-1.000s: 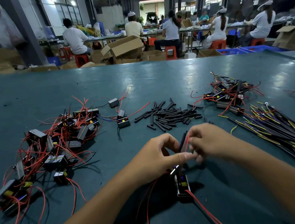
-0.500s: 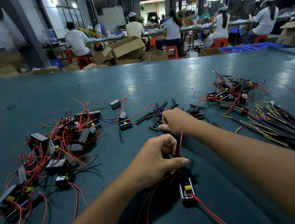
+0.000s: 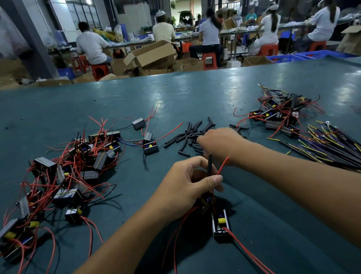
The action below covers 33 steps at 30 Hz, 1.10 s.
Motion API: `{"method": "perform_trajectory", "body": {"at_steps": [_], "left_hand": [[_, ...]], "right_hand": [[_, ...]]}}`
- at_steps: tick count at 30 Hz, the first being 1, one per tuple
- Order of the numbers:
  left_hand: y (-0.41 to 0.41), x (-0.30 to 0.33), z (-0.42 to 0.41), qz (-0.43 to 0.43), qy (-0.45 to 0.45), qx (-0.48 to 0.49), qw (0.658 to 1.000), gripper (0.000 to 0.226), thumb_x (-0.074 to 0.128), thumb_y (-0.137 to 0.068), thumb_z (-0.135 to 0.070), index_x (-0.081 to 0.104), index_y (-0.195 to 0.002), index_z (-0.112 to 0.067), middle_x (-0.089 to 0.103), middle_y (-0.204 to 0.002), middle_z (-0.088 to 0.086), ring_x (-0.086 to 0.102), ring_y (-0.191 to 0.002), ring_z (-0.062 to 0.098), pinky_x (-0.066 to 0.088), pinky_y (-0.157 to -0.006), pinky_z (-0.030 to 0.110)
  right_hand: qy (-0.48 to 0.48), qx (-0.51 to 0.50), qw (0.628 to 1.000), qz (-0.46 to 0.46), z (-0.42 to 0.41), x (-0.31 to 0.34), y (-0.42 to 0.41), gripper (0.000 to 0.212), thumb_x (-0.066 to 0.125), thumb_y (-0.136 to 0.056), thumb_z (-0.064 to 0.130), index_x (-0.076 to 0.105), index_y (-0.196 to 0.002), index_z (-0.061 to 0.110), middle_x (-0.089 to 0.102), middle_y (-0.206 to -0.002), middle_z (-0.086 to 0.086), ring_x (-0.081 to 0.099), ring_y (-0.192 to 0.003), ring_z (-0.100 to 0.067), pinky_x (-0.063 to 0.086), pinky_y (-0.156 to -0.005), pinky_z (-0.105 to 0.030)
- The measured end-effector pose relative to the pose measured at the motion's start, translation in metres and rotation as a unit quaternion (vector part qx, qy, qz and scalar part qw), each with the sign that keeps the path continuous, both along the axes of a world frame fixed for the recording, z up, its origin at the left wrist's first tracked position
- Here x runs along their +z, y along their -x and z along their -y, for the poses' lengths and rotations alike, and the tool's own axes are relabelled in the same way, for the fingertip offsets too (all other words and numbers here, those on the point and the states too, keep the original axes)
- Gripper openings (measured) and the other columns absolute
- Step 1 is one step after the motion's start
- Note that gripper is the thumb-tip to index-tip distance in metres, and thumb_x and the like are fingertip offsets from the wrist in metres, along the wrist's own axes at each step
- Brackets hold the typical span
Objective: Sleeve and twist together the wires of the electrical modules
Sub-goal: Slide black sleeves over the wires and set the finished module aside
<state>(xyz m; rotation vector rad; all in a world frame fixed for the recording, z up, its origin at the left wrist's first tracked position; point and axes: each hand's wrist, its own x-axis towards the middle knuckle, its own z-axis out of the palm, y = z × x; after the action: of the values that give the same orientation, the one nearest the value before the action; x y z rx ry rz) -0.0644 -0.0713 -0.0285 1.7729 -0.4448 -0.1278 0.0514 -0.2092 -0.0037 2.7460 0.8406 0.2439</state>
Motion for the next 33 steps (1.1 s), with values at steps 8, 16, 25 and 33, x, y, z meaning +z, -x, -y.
{"method": "perform_trajectory", "body": {"at_steps": [8, 16, 25, 33], "left_hand": [[0.0, 0.0, -0.002, 0.015, -0.01, 0.003, 1.0, 0.006, 0.07, -0.093, -0.012, 0.065, -0.09, -0.013, 0.075, -0.082, 0.002, 0.063, -0.072, 0.005, 0.046, -0.068, 0.014], [0.001, 0.0, -0.004, 0.018, -0.023, 0.002, 1.0, 0.005, 0.07, -0.093, -0.014, 0.067, -0.092, -0.012, 0.076, -0.084, 0.002, 0.065, -0.074, 0.005, 0.047, -0.069, 0.014], [-0.002, -0.002, -0.002, 0.025, -0.022, -0.004, 0.999, 0.005, 0.071, -0.092, -0.013, 0.067, -0.09, -0.012, 0.075, -0.082, 0.0, 0.066, -0.077, 0.009, 0.05, -0.074, 0.019], [-0.002, -0.001, -0.003, 0.028, -0.03, -0.001, 0.999, 0.006, 0.071, -0.092, -0.015, 0.067, -0.093, -0.009, 0.076, -0.085, 0.002, 0.069, -0.081, 0.012, 0.053, -0.078, 0.024]], "right_hand": [[-0.634, 0.001, 0.731, -0.253, 0.082, 0.003, 0.054, 0.011, 0.065, -0.091, 0.007, 0.067, -0.102, 0.005, 0.065, -0.069, -0.001, 0.055, -0.056, -0.012, 0.046, -0.051, -0.021], [-0.804, -0.016, 0.494, -0.331, 0.09, -0.005, 0.082, 0.016, 0.066, -0.078, 0.014, 0.062, -0.089, 0.005, 0.058, -0.073, -0.007, 0.059, -0.062, -0.01, 0.052, -0.055, -0.017], [-0.808, 0.002, 0.502, -0.309, 0.081, -0.01, 0.085, 0.018, 0.066, -0.078, 0.014, 0.062, -0.09, 0.001, 0.062, -0.071, -0.006, 0.06, -0.064, -0.012, 0.051, -0.057, -0.018], [-0.807, 0.001, 0.494, -0.323, 0.079, -0.011, 0.086, 0.019, 0.068, -0.077, 0.014, 0.064, -0.091, 0.002, 0.063, -0.073, -0.008, 0.062, -0.066, -0.012, 0.053, -0.058, -0.017]]}}
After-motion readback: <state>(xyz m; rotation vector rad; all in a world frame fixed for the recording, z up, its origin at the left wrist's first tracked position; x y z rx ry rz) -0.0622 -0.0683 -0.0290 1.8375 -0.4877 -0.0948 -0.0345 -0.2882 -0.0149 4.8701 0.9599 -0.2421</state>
